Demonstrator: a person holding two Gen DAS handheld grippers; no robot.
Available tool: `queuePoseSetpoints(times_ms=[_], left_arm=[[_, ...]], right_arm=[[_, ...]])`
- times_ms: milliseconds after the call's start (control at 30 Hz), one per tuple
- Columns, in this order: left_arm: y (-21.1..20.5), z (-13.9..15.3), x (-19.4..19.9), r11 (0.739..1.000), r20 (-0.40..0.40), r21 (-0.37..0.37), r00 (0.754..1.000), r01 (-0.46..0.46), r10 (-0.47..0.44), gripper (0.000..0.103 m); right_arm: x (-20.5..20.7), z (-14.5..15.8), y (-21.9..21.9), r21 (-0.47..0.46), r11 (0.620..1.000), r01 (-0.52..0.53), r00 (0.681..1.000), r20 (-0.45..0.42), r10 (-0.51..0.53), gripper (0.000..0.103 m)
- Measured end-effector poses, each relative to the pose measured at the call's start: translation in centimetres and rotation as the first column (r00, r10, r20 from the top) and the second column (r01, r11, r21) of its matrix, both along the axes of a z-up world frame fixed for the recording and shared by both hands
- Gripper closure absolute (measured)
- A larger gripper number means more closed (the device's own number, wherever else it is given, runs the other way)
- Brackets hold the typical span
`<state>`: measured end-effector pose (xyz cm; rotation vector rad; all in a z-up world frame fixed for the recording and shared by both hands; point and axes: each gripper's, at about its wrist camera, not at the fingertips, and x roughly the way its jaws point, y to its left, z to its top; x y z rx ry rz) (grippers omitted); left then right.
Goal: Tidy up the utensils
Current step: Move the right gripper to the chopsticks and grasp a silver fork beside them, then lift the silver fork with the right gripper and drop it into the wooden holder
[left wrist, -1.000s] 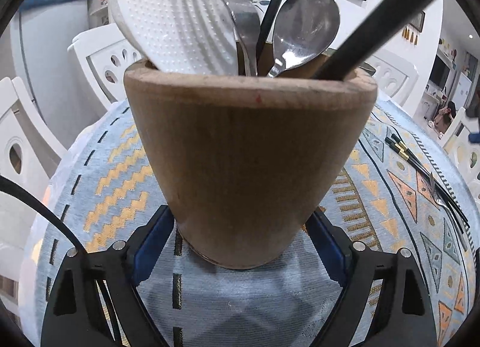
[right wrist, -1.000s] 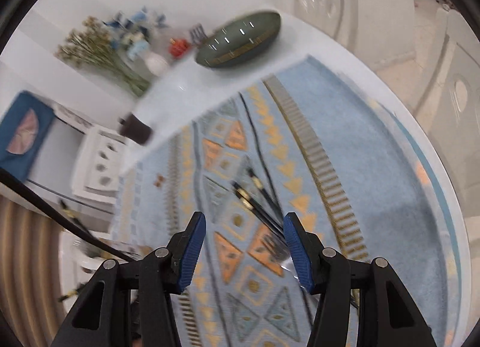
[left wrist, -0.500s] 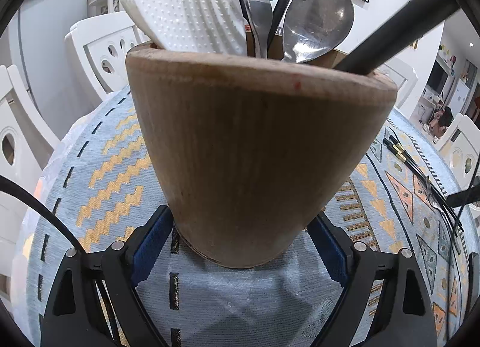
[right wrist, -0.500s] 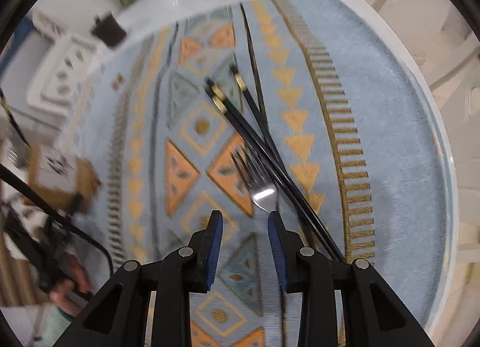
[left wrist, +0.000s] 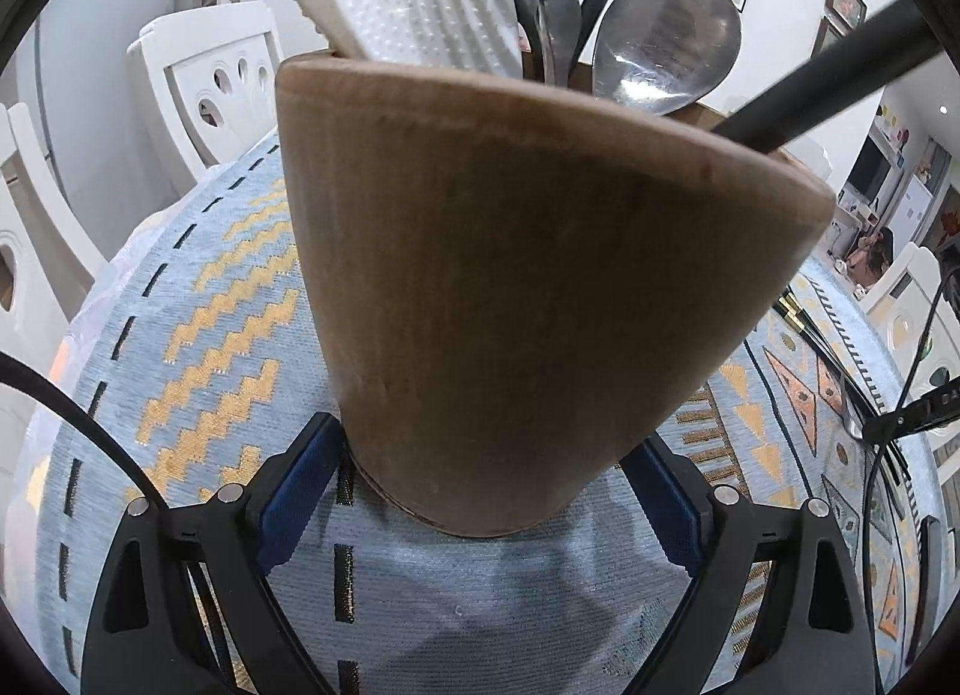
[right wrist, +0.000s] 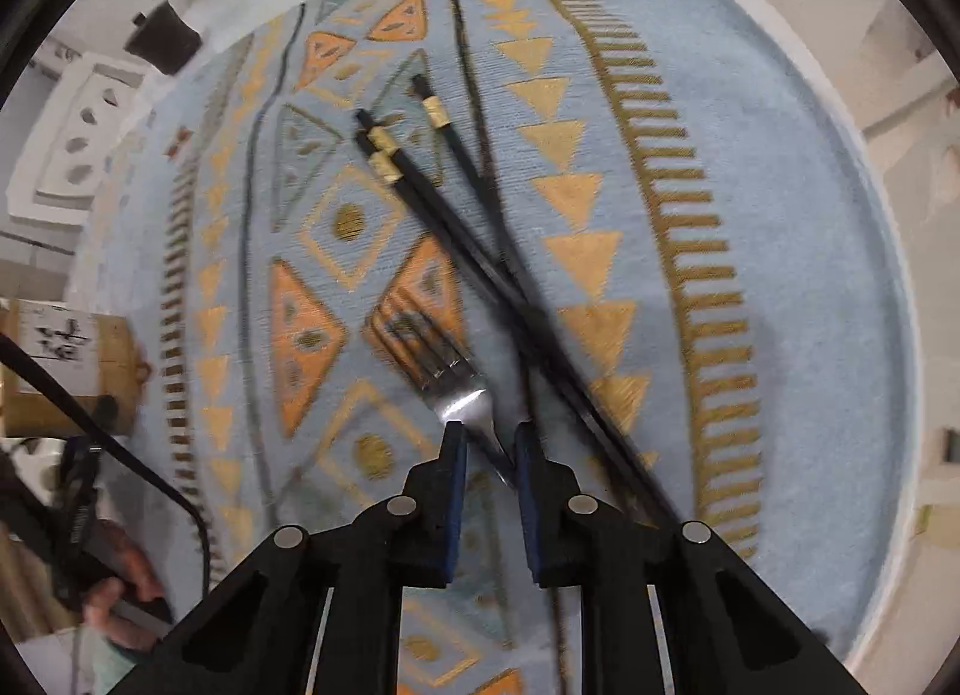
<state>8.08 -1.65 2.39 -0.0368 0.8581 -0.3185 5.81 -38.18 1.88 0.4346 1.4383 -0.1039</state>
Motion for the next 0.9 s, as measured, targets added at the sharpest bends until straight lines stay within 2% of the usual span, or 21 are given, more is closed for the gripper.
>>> queuePoseSetpoints(times_ms=[300,400,500,533,567,700,733,767,800,833,867,900], left_arm=[[0.2,0.0,0.3,1.000,-0.001,-0.003,1.000,0.000,0.000,0.011],[0.2,0.0,0.3,1.000,-0.001,-0.003,1.000,0.000,0.000,0.011],[0.2,0.0,0.2,1.000,-0.001,-0.003,1.000,0.000,0.000,0.011],[0.2,0.0,0.2,1.000,-0.001,-0.004,1.000,0.000,0.000,0.010],[0.2,0.0,0.2,1.000,-0.001,-0.004,1.000,0.000,0.000,0.010],[0.2,0.0,0.1,1.000,-0.004,-0.008,1.000,0.000,0.000,0.010],[0.2,-0.1,0.1,1.000,-0.005,-0.009,1.000,0.000,0.000,0.010],[0.2,-0.1,0.1,1.000,-0.005,-0.009,1.000,0.000,0.000,0.010],[0.2,-0.1,0.1,1.000,-0.006,-0.009,1.000,0.000,0.000,0.010],[0.3,-0.1,0.1,1.000,-0.007,-0.008,1.000,0.000,0.000,0.010],[0.3,-0.2,0.1,1.000,-0.008,-0.009,1.000,0.000,0.000,0.010],[0.4,-0.2,0.1,1.000,-0.009,-0.010,1.000,0.000,0.000,0.010]], right_arm=[[-1.0,0.5,2.6,0.002,0.996,-0.088,0.996,-0.001,0.088,0.090],[-0.7,1.8,3.5,-0.019,0.993,-0.119,0.991,0.062,0.120,0.090],[-0.1,2.4,3.9,-0.098,0.985,-0.140,0.987,0.062,0.146,0.077],[0.0,2.4,3.9,-0.111,0.983,-0.146,0.987,0.054,0.152,0.059],[-0.1,2.2,3.8,-0.123,0.981,-0.150,0.987,0.044,0.156,0.048],[-0.4,1.6,4.1,-0.146,0.972,-0.182,0.982,0.028,0.188,0.048],[-0.5,1.0,4.2,-0.163,0.968,-0.192,0.981,0.002,0.194,0.050],[-0.5,0.0,4.1,-0.174,0.965,-0.196,0.981,-0.033,0.193,0.058],[-0.6,-0.7,4.0,-0.177,0.965,-0.194,0.981,-0.048,0.189,0.058],[-0.9,-0.3,4.1,-0.200,0.963,-0.183,0.983,-0.020,0.183,0.068],[-0.8,-0.2,4.3,-0.221,0.956,-0.194,0.981,-0.035,0.191,0.083],[-0.8,0.1,4.4,-0.218,0.956,-0.194,0.981,-0.042,0.190,0.090]])
